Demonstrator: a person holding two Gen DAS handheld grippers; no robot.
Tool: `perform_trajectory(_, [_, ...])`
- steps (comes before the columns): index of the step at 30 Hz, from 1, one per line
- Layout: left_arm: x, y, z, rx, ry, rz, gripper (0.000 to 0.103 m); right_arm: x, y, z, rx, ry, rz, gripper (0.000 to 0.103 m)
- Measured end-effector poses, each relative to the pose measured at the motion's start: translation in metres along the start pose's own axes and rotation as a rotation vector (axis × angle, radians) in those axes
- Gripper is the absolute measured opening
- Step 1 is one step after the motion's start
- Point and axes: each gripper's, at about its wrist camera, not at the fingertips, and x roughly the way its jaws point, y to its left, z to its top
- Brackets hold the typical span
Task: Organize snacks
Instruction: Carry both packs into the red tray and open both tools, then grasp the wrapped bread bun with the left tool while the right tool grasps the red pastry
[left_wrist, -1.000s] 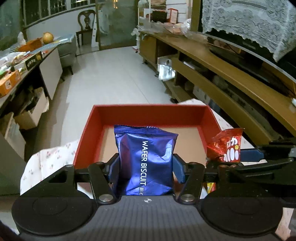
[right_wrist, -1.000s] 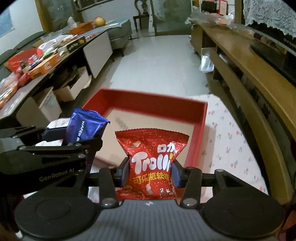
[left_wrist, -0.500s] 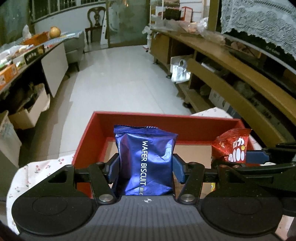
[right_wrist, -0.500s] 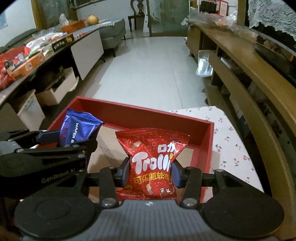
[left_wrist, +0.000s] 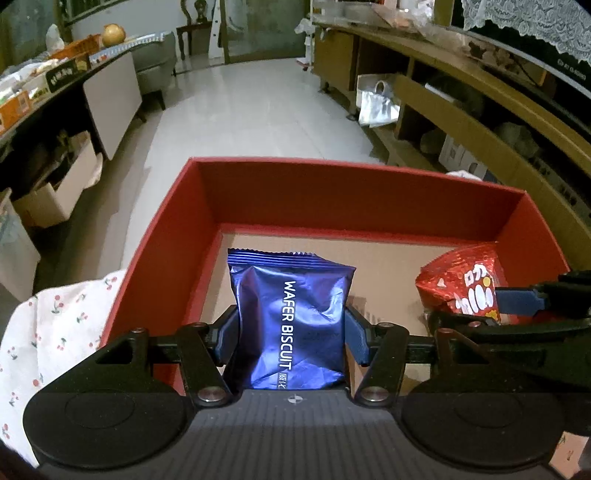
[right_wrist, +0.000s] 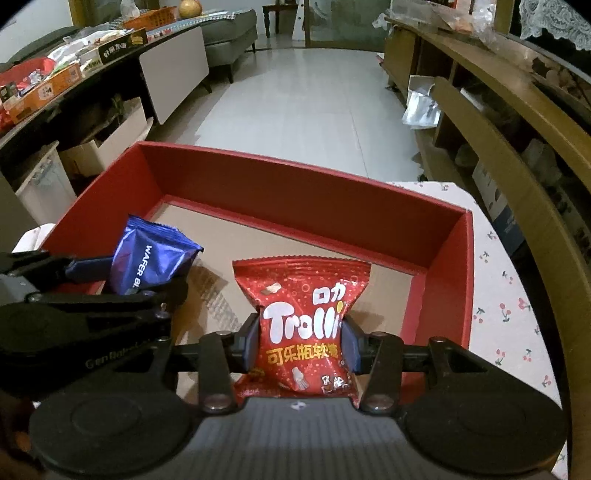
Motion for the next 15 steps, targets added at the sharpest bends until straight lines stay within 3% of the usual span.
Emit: perform_trajectory(15, [-0.0014, 0.0079, -0.0080, -0.026, 0.059, 0.022, 0.074, -0.0032, 0.0087, -0.0061, -0.031, 0.023, -0.016, 0.066])
